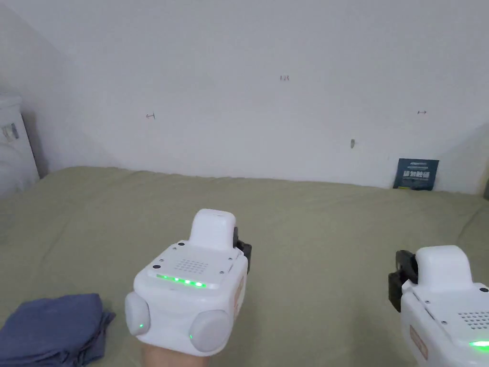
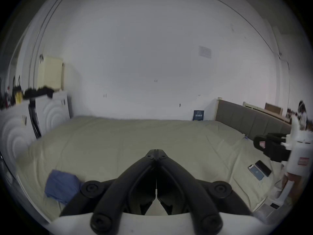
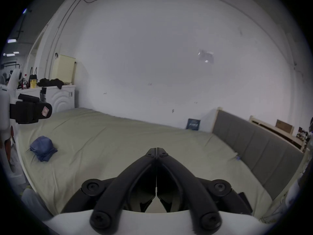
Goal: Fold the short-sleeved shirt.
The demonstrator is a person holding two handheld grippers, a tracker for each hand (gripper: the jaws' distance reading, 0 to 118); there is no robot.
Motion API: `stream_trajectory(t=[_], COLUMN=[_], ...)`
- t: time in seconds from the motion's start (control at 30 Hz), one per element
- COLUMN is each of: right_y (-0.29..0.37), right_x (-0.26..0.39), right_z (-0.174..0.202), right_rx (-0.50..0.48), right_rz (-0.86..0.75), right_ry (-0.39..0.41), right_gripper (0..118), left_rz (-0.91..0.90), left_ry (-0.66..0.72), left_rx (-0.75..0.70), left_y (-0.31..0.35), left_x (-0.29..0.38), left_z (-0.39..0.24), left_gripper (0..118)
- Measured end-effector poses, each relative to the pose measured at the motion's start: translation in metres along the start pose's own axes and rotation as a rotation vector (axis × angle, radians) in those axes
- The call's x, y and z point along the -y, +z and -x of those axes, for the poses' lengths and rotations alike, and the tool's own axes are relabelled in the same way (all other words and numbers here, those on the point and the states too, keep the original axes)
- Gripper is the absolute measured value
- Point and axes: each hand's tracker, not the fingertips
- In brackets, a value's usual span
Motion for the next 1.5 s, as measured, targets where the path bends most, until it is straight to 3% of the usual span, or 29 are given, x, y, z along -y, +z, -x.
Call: stream_trajectory(t=[0.13,0.2,0.83,0.87,0.9,0.93,0.97,1.0,1.03,1.27,1.4,1.5], right_y=[0.014,0.018,0.021,0.020,0.020,0.019,0.017,0.015,0.021,0.022,0.017,0.019], right_x=[0.000,-0.003,-0.021,-0.022,-0.024,-0.024,-0.024,-0.024,-0.027,-0.032,-0.034,-0.036], right_z=[-0.011,-0.017,-0.015,-0.016,-0.018,-0.018,-0.019,-0.021,-0.019,-0.018,-0.017,-0.017], right_rx=[0.072,0.063,0.060,0.060,0.058,0.073,0.075,0.082,0.119,0.113,0.103,0.089], right_rz=[-0.030,-0.031,-0.055,-0.053,-0.040,-0.044,-0.043,-0.038,-0.081,-0.062,-0.050,-0.039], right_ry=[-0.044,-0.080,-0.071,-0.077,-0.082,-0.091,-0.093,-0.095,-0.099,-0.071,-0.075,-0.099], right_gripper=[0,0,1,6,22,68,104,118,118,118,118,118], left_rz=[-0.028,-0.039,-0.055,-0.058,-0.060,-0.056,-0.048,-0.121,-0.094,-0.090,-0.142,-0.089], left_ry=[0.055,0.047,0.040,0.036,0.034,0.032,0.031,0.079,0.036,0.038,0.019,0.116], left_rx=[0.005,-0.008,-0.046,-0.054,-0.063,-0.071,-0.071,-0.093,-0.103,-0.153,-0.044,0.018], left_y=[0.013,0.017,0.025,0.025,0.024,0.021,0.019,0.023,0.025,0.026,0.035,0.036], left_x=[-0.011,-0.012,-0.022,-0.023,-0.023,-0.024,-0.023,-0.020,-0.020,-0.028,-0.031,-0.039], left_z=[-0.008,-0.006,0.005,0.005,0.006,0.006,0.008,0.009,0.009,0.014,0.018,0.021], left_gripper=[0,0,1,15,41,97,118,118,118,118,118,118])
